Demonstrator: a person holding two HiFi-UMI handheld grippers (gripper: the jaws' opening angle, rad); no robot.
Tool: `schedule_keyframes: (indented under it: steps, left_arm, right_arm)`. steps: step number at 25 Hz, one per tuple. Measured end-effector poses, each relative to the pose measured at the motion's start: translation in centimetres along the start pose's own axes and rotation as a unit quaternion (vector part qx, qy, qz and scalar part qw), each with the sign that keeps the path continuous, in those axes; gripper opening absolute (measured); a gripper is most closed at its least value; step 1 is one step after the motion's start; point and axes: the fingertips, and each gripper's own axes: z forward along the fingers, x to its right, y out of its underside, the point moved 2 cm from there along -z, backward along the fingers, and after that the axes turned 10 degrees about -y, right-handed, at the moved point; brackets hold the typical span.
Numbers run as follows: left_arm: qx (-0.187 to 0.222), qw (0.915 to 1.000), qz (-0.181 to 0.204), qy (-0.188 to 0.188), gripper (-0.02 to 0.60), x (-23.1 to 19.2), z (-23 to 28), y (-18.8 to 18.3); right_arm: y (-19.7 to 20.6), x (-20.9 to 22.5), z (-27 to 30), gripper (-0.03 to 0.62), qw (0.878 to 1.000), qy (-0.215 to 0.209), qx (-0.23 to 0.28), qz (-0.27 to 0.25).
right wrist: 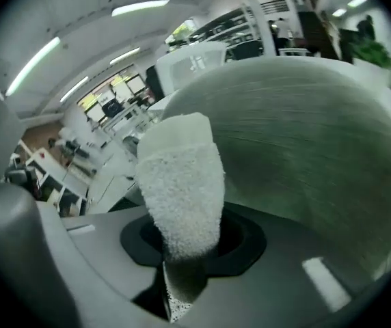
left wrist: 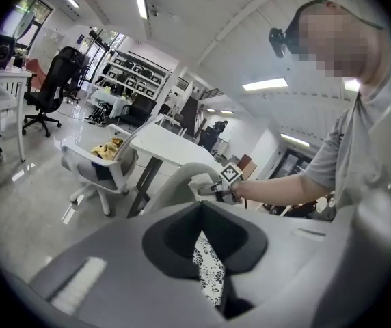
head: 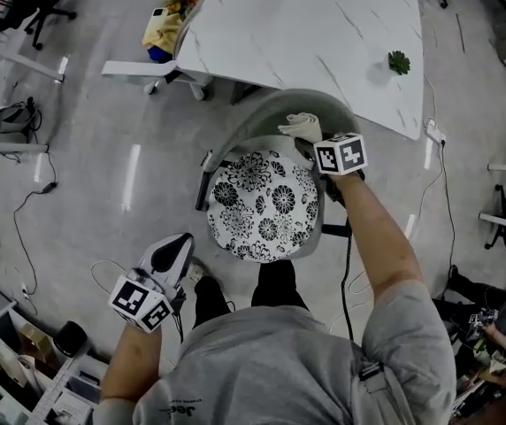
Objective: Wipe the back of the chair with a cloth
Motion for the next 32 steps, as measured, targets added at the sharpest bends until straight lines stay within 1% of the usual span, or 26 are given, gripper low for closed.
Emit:
schedule_keyframes:
  steps: [2,5,7,8,10,12,14,17,20,24,26,29,31,32]
  left_arm:
    - [0.001,1.0,-0.003,-0.004,0.057,-0.7,-0.6,0.5]
    - [0.001,0.9998,-0.012,-0.015,0.057,-2.0,-1.5,1.2]
    - [0.001,0.9996,-0.018,-0.022,0.057,-2.8,-2.1,1.6]
    - [0.002,0.9994,-0.022,-0.025,0.057,-3.2,-2.3,1.8]
    - [0.003,0.999,-0.031,-0.031,0.057,-3.7,-2.7,2.0]
    - [0.001,0.999,-0.03,-0.034,0.057,-4.0,-2.8,1.9]
    - [0.001,0.9989,-0.03,-0.036,0.057,-4.2,-3.0,1.9]
    - [0.002,0.9986,-0.033,-0.042,0.057,-4.7,-3.1,1.6]
    - [0.001,0.9986,-0.033,-0.042,0.057,-5.0,-3.0,1.4]
    - [-0.001,0.9989,-0.03,-0.037,0.057,-4.6,-2.5,1.2]
    - [-0.003,0.999,-0.028,-0.036,0.057,-4.5,-2.2,1.1]
    - [-0.005,0.9992,-0.023,-0.033,0.057,-4.1,-1.9,0.9]
    - [-0.004,0.9993,-0.02,-0.03,0.057,-3.7,-1.6,0.6]
    - [-0.003,0.9994,-0.019,-0.028,0.057,-3.5,-1.4,0.4]
  right_arm:
    - [-0.8,-2.2,3.5,0.095,0.996,-0.012,-0.05,-0.072]
    - [-1.2,-4.9,8.2,0.095,0.98,-0.031,-0.119,-0.157]
    - [-1.0,-6.1,10.7,0.095,0.969,-0.041,-0.156,-0.189]
    - [-0.8,-6.4,11.6,0.095,0.965,-0.043,-0.17,-0.195]
    - [-0.7,-6.3,13.1,0.095,0.963,-0.042,-0.186,-0.192]
    - [-0.9,-5.7,14.0,0.095,0.966,-0.038,-0.186,-0.172]
    - [-1.1,-5.1,14.4,0.096,0.973,-0.038,-0.177,-0.142]
    - [-1.1,-4.6,14.7,0.097,0.984,-0.045,-0.149,-0.088]
    - [-0.9,-4.1,14.6,0.098,0.99,-0.044,-0.128,-0.048]
    - [-0.9,-2.1,13.7,0.098,0.993,-0.019,-0.112,-0.018]
    - [-0.8,-0.5,12.7,0.098,0.995,-0.003,-0.095,0.01]
    - [-0.4,2.3,10.4,0.098,0.995,0.024,-0.054,0.077]
    - [0.4,4.4,8.3,0.098,0.99,0.045,-0.018,0.132]
    - [1.0,5.5,7.1,0.098,0.985,0.058,0.0,0.16]
